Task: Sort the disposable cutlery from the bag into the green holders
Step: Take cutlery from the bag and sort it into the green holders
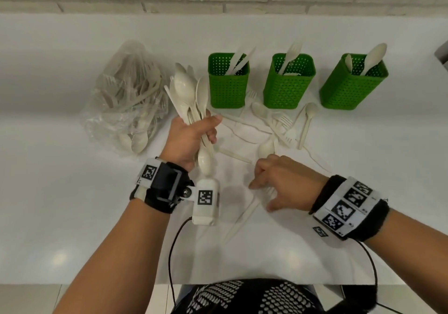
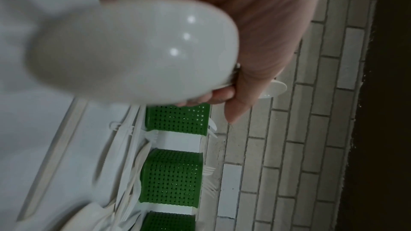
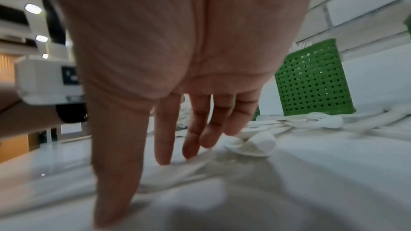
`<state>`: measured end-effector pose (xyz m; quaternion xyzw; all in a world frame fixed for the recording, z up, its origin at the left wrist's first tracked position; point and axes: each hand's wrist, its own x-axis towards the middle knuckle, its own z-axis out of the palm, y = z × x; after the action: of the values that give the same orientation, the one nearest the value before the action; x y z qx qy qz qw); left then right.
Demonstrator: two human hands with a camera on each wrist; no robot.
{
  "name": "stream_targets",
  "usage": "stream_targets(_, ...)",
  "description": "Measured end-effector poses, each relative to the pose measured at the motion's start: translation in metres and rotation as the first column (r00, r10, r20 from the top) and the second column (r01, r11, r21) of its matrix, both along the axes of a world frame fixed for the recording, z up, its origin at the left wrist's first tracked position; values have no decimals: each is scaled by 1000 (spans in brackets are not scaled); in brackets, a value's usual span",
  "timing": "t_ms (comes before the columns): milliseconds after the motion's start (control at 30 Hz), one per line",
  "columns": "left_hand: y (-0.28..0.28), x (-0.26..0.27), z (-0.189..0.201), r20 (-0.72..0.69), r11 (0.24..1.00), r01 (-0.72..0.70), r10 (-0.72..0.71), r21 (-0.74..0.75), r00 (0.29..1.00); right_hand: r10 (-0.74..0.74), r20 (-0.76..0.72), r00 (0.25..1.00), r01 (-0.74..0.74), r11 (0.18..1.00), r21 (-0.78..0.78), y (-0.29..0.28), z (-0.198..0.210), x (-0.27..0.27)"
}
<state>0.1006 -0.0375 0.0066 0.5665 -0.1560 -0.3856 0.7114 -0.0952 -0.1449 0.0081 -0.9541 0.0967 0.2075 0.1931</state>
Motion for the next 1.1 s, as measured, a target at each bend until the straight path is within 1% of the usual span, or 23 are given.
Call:
stream_targets(67,0,-3,-1,-6,999,34,-34,8,999,11,28,1000,-10,999,-49,1,0,0)
stream_targets(100,1,-3,-1,-7,997,73,-72,24,997,12,28,1000,-10,998,-63,1,1,1)
stream_targets(200,4,-6,0,57,958,251,-260,141,964,-45,38,998,48,996,-69,-3,2,5)
stream_targets(300,7,-14,0,155,874,394,-447,285,881,-87,69,994,89,996,-30,-6,2,11)
stream_targets(367,8,-21,0,200,812,481,-558,329,805,-140,159,977,128,989,79,-6,11,15)
stream_targets(433,7,-26,3,228,763,550,-634,340,739,-267,300,916,197,950,242,-10,24,19)
stream_targets(467,7,-27,3,221,758,560,-641,335,735,-354,368,860,232,913,336,-13,31,21)
stream_targets(500,7,-27,3,205,764,557,-632,326,747,-458,411,788,268,857,440,-17,37,23)
stream_targets(533,6,-27,3,199,774,547,-619,319,760,-559,427,711,300,790,534,-24,41,23)
stream_targets(567,5,-26,2,203,787,529,-601,318,773,-641,421,642,350,734,582,-33,40,24)
stream_targets(600,4,-25,0,209,807,497,-571,317,794,-683,407,607,435,714,548,-45,36,24)
stream_targets(633,3,-25,0,210,839,452,-521,302,827,-686,383,618,541,725,427,-57,31,24)
stream_targets(667,2,-25,-2,189,878,396,-452,269,872,-669,349,656,616,742,263,-67,25,24)
stream_targets(700,0,-24,-2,136,912,346,-380,220,915,-640,316,701,642,758,112,-74,19,26)
stream_targets(733,-2,-23,-3,52,938,303,-315,166,948,-607,283,743,633,774,-3,-79,13,29)
stream_targets(767,-3,-23,-3,-51,958,265,-260,110,964,-574,242,782,608,789,-93,-80,9,33)
stream_targets(800,-5,-23,-3,-159,972,229,-217,59,963,-548,193,814,577,800,-163,-79,6,39)
stream_targets(867,-7,-24,-4,-356,986,166,-159,-11,921,-504,120,855,517,816,-258,-75,0,50)
stream_targets(933,-7,-23,-6,-477,993,115,-118,-36,871,-463,127,877,478,826,-297,-73,-5,58)
stream_targets(1000,-6,-22,-6,-525,994,92,-108,-57,845,-433,170,885,465,831,-305,-73,-9,62)
stream_targets(1100,-4,-21,-6,-532,996,66,-89,-62,842,-386,171,907,422,841,-338,-73,-9,61)
